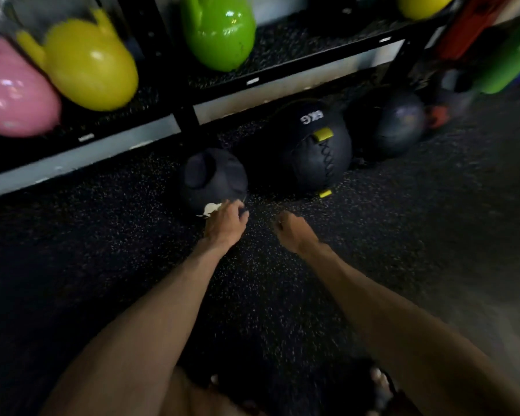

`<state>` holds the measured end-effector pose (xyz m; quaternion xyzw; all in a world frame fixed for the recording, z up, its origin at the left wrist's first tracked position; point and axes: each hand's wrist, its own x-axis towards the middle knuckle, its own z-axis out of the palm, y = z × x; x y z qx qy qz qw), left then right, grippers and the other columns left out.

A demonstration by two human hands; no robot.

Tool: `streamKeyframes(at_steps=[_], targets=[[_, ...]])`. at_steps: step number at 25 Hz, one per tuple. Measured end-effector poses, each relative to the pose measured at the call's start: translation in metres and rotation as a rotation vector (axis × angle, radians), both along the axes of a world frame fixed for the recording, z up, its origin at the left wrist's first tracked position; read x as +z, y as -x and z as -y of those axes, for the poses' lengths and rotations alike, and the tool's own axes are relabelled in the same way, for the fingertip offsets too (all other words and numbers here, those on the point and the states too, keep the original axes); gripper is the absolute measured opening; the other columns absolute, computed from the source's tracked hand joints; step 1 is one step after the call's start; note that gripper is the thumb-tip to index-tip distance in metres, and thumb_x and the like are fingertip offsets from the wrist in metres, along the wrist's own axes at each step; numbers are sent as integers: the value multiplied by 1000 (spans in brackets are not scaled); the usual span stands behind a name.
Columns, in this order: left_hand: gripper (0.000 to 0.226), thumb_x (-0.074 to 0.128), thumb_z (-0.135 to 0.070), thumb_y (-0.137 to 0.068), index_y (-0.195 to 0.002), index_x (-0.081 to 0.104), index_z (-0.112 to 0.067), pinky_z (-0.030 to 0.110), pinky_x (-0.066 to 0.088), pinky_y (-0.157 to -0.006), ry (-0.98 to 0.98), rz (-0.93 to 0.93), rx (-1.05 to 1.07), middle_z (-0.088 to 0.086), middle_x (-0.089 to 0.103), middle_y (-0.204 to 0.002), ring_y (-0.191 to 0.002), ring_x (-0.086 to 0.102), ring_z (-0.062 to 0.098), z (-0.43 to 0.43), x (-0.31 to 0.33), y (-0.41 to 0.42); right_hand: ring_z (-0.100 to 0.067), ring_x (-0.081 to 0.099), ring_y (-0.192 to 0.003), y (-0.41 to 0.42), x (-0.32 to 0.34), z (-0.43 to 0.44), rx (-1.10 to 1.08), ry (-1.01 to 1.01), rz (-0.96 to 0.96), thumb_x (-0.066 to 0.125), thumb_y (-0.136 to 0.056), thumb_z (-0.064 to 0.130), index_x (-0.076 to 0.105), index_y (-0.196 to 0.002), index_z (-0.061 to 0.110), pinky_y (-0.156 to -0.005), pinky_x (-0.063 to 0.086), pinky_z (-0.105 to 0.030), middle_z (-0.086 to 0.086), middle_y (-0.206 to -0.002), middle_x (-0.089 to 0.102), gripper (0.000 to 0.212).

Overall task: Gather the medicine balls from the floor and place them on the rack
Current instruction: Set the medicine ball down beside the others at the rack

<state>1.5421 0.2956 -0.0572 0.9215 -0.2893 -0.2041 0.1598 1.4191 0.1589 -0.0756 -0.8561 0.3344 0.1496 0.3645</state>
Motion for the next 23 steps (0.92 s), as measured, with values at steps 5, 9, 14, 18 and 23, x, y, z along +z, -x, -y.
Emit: streamKeyframes(at_steps=[5,9,14,18,23], targets=[[28,55,-35,-100,-118,65,-16,28,41,-79,-214,-299,-256,7,68,-116,-108,62,26,-17,181,81,-32,65,-82,113,194,-25,-57,-24,-95,41,-104,31,56,-102,13,-66,43,-35,-10,-93,67,24],[29,55,-40,-98,-119,63,-21,36,48,-90,-298,-324,-496,7,65,-122,-111,61,27,-21,275,130,-32,65,-100,197,302,-66,-265,-36,-132,44,-103,33,56,-123,14,-81,53,-41,-12,-109,68,30],[33,55,-40,-99,-125,60,-20,41,52,-92,-319,-250,-926,7,65,-122,-111,62,27,-8,351,208,-32,64,-102,290,376,-127,-556,-43,-146,43,-103,35,55,-123,15,-79,50,-39,-10,-113,65,30],[33,52,-38,-101,-126,59,-18,41,55,-89,-359,-203,-1257,6,66,-118,-105,64,24,-5,383,294,-31,63,-92,381,409,-191,-858,-92,-116,45,-101,27,56,-122,14,-79,52,-42,-12,-109,64,27],[28,54,-37,-100,-119,61,-18,39,54,-87,-385,-72,-1642,5,68,-114,-102,65,23,-31,399,442,-37,63,-108,502,423,-289,-1231,-77,-136,46,-103,30,54,-121,7,-86,50,-44,-18,-118,66,31]])
